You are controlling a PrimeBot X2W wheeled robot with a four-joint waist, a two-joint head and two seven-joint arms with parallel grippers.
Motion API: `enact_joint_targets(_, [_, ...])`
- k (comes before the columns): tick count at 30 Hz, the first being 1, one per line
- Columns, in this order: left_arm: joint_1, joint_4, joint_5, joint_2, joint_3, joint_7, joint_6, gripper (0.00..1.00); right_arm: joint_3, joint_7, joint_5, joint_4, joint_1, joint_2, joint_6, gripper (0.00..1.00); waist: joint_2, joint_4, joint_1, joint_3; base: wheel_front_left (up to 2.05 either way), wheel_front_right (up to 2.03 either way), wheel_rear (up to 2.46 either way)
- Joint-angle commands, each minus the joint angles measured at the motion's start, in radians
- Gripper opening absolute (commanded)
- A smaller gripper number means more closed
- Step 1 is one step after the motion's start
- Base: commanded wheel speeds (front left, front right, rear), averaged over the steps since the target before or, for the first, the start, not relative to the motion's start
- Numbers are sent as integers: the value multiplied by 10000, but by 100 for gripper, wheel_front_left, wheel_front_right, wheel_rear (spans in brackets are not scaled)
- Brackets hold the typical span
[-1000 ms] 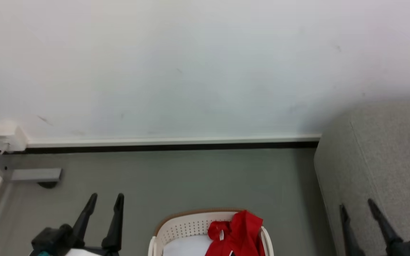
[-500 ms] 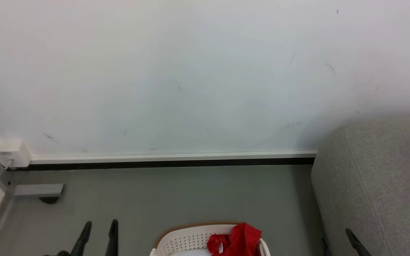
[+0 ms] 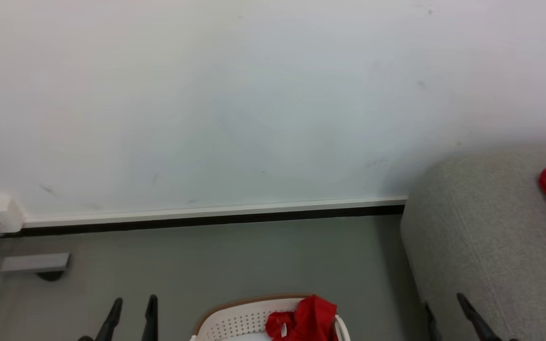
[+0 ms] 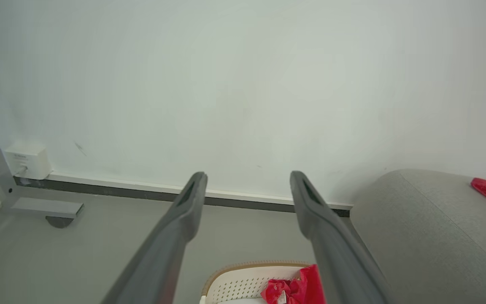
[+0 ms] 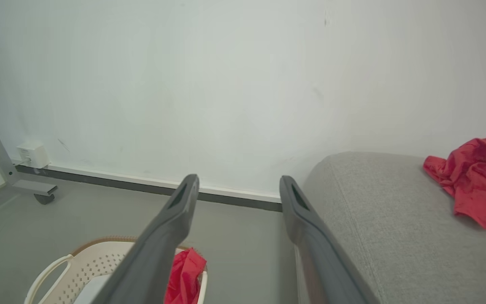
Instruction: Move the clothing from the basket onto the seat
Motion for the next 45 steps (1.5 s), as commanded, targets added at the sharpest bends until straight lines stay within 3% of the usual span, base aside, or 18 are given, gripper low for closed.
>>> enact_joint_targets(1, [63,-27,-38,44,-61,-8,-31,100,-80,-24,6,-126,-167,-13,-29,100,0,-251,0,74,0,0,0])
enact_joint_targets(15, [-1059,1031,-277,331,-1211,-9,-14,100,-145,-24,39,-1180,-905,-265,-29,100,0,-2470,0,1101,0,0,0])
enact_joint_targets(22, [-2469,2392,-474,821,-2469,136,-14,100,-40,-24,88,-1764,-1683,-280,-29,100,0,-3271,0,2497,0,0,0])
enact_joint_targets(34, [-5273,4638,-1044,1533,-4487,1589,-14,100,-300,-24,239,-2827,-2929,-39,-29,100,0,-4069,0,5229,0,0,0])
enact_joint_targets(45, [-7217,6308,-1189,1799,-5282,2135,-15,100,-460,-25,527,-3819,-3382,6,-29,100,0,-4051,0,7307,0,0,0])
